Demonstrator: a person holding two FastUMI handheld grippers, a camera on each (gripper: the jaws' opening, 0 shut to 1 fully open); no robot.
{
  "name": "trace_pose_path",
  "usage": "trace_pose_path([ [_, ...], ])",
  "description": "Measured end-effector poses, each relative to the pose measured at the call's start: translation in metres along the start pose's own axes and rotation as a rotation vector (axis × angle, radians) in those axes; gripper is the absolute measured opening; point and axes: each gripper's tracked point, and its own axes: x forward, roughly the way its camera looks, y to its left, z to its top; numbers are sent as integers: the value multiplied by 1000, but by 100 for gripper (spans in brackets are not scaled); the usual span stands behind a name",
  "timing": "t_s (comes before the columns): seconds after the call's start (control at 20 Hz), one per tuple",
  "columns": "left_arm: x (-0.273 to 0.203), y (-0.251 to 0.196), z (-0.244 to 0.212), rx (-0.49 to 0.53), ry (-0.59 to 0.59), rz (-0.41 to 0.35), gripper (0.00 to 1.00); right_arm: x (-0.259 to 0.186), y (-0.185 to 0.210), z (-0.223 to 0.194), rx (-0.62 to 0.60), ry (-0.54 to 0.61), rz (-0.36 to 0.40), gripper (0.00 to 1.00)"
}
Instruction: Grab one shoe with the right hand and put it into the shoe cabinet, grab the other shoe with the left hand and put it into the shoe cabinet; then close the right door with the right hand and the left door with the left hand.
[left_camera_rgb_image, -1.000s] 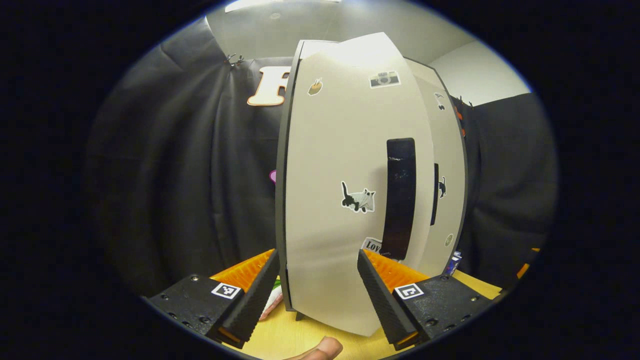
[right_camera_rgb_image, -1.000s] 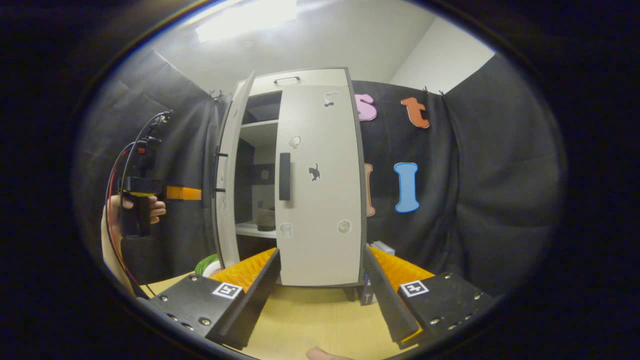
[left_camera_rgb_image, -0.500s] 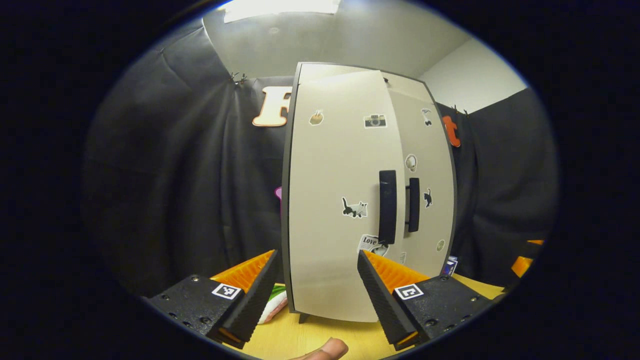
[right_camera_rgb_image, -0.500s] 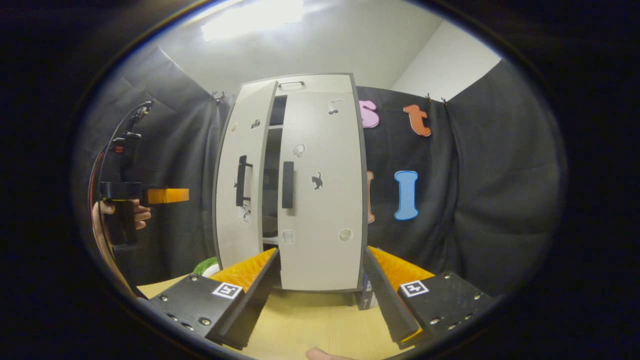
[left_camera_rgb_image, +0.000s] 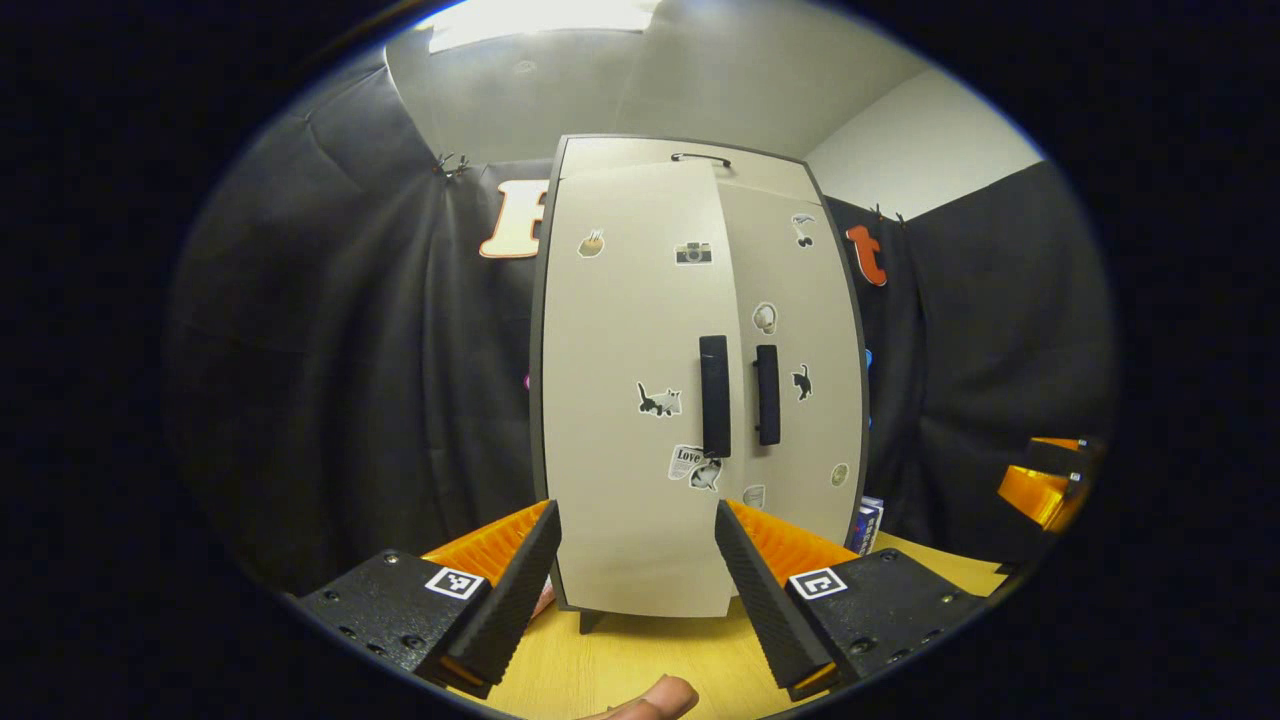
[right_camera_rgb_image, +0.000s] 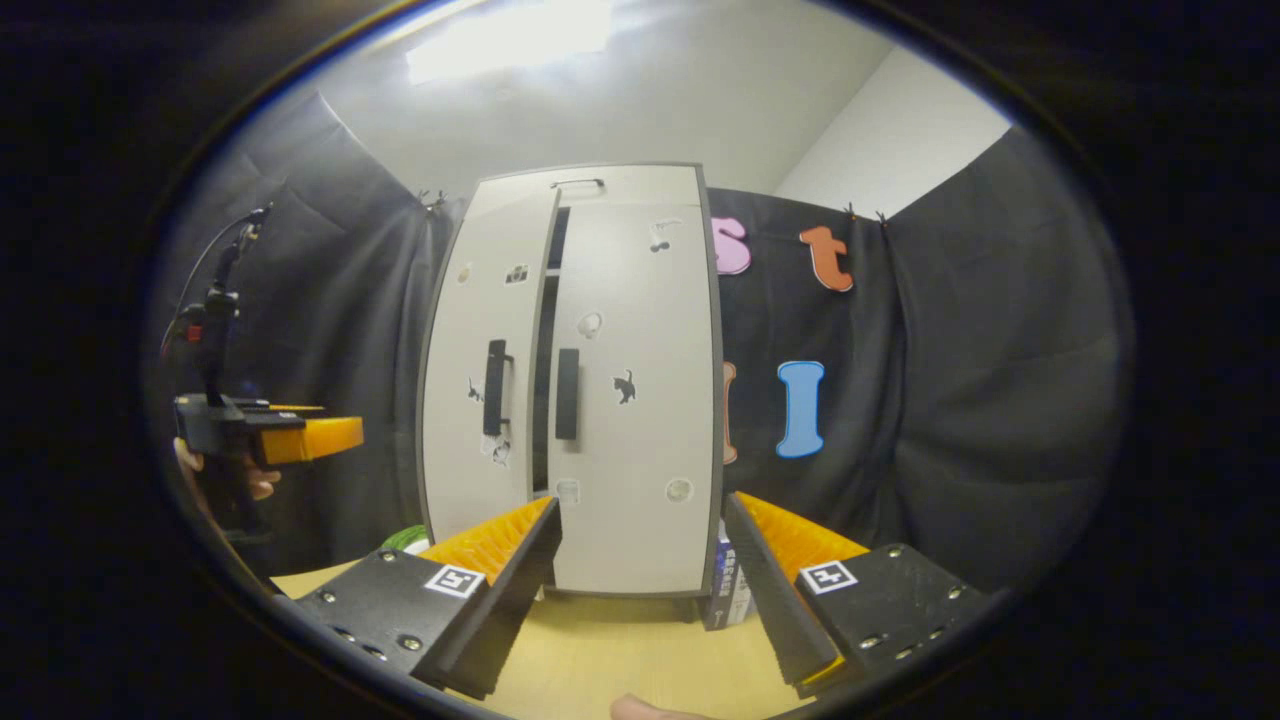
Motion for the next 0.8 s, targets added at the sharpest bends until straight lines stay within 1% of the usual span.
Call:
trace_pose_path([
  [0.1, -3, -8, 4, -4, -24, -15, 95, 0, 4, 11, 15, -17, 6, 99],
  [0.2, -8, -8, 4, -10, -31, -5, 95, 2, 12, 23, 34, -36, 30, 98],
  [0.25, -9, -9, 5, -19, -36, 2, 92, 3, 16, 26, 33, -40, 40, 99],
  [0.3, -8, -11, 8, -24, -50, 3, 95, 1, 18, 28, 31, -48, 47, 99],
  [0.4, -13, -17, 9, -15, -70, -2, 95, 2, 25, 32, 22, -65, 64, 99],
  [0.5, -21, -23, 8, -9, -85, 12, 95, -1, 27, 32, 42, -72, 54, 99],
  [0.6, -22, -37, 3, -16, -80, -15, 95, -1, 31, 29, 41, -70, 54, 98],
  [0.65, -24, -42, 2, -25, -76, -24, 92, -2, 33, 28, 38, -68, 58, 98],
  [0.7, -25, -45, 0, -23, -72, -33, 92, -1, 36, 27, 31, -66, 66, 98],
  [0.75, -26, -45, 1, -17, -75, -31, 95, -1, 38, 26, 25, -66, 73, 98],
  [0.8, -27, -43, 0, -6, -72, -19, 95, -2, 38, 24, 24, -68, 74, 98],
])
